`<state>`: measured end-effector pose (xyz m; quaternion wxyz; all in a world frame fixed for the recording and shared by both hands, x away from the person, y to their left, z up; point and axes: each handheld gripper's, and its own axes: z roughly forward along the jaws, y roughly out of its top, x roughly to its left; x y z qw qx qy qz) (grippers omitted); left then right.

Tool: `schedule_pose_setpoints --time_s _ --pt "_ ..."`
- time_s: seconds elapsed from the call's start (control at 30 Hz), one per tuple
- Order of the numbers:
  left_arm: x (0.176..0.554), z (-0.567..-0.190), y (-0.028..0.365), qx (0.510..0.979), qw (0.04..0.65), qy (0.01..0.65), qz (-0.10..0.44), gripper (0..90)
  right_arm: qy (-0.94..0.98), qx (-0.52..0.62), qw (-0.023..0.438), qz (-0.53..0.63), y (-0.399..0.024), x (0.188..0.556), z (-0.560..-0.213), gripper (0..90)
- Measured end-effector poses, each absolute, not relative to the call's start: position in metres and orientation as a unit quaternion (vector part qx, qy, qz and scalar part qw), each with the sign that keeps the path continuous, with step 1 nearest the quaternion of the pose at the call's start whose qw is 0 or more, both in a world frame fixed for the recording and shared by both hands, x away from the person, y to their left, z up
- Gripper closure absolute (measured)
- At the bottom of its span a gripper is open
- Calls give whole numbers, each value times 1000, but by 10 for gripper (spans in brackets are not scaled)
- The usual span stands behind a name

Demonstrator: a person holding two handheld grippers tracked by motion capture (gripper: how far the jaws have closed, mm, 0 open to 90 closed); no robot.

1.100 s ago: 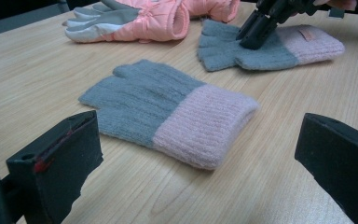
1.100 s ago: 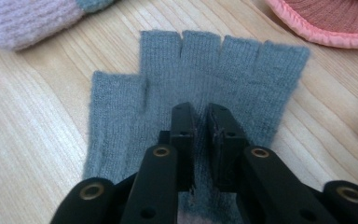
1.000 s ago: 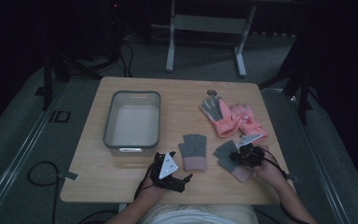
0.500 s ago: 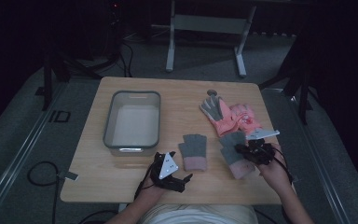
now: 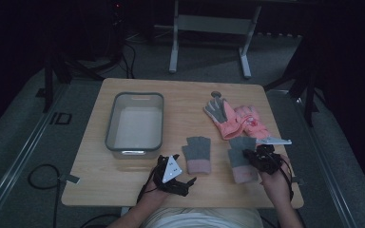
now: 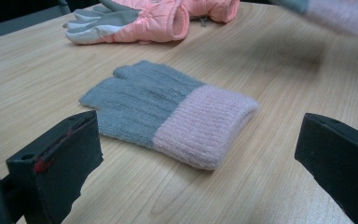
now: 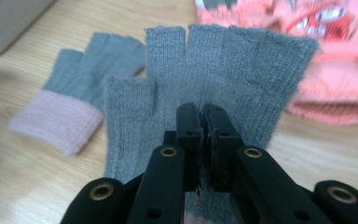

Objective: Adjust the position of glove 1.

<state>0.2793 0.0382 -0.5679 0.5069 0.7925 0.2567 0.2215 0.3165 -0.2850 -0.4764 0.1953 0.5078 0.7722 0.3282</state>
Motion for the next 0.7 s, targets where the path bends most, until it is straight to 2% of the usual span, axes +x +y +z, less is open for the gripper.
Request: schedule_pose_setpoints --time_s 0.43,0.6,0.7 --pt "280 -568 38 793 506 257 221 0 741 572 169 308 -293 338 -529 847" --pt "279 -568 38 793 506 257 221 0 735 582 180 298 -297 342 -540 763" --pt "279 -568 38 793 506 256 221 0 742 572 188 294 -297 343 -544 748"
